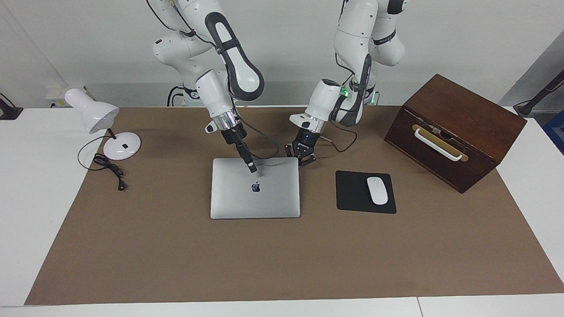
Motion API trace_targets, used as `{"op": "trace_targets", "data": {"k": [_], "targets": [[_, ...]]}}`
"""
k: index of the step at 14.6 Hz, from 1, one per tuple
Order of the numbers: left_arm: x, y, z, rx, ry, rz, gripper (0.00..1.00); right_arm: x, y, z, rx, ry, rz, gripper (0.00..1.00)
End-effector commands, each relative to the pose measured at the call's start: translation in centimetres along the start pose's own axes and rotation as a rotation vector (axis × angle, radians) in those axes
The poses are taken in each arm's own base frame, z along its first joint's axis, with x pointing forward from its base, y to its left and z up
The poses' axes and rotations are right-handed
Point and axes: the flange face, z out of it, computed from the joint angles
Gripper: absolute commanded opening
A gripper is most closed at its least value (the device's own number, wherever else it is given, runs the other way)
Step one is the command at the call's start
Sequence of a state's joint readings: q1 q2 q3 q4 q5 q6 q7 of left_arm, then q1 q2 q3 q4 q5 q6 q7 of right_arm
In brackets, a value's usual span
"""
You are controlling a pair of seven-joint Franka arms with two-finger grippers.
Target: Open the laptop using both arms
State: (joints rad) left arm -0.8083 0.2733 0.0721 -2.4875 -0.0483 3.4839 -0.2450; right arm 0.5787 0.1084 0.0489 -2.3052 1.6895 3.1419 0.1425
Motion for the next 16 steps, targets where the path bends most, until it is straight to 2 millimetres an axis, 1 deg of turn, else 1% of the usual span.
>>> {"op": "trace_targets", "data": {"k": [1, 4, 9, 14, 15, 16], "targets": [[-0.1, -0.5, 0.7, 0.012, 0.006, 0.012, 0.00, 0.3, -0.9, 0.3, 0.018, -0.011, -0.016, 1.00], [0.0, -0.8, 0.7, 0.017, 0.007, 0.011, 0.00, 0.0, -2.2, 0.5, 0.040, -0.016, -0.015, 1.00], [0.0, -0.8, 0.7, 0.018, 0.008, 0.010, 0.00, -0.1, -3.1, 0.6, 0.057, -0.020, -0.018, 1.00], [0.0, -0.8, 0.7, 0.018, 0.008, 0.016, 0.00, -0.5, -4.6, 0.7, 0.080, -0.033, -0.034, 1.00], [0.0, -0.8, 0.7, 0.016, 0.007, 0.018, 0.00, -0.4, -4.8, 0.7, 0.084, -0.034, -0.036, 1.00], [0.0, -0.8, 0.7, 0.018, 0.008, 0.017, 0.00, 0.0, -5.2, 0.6, 0.089, -0.030, -0.044, 1.00]]}}
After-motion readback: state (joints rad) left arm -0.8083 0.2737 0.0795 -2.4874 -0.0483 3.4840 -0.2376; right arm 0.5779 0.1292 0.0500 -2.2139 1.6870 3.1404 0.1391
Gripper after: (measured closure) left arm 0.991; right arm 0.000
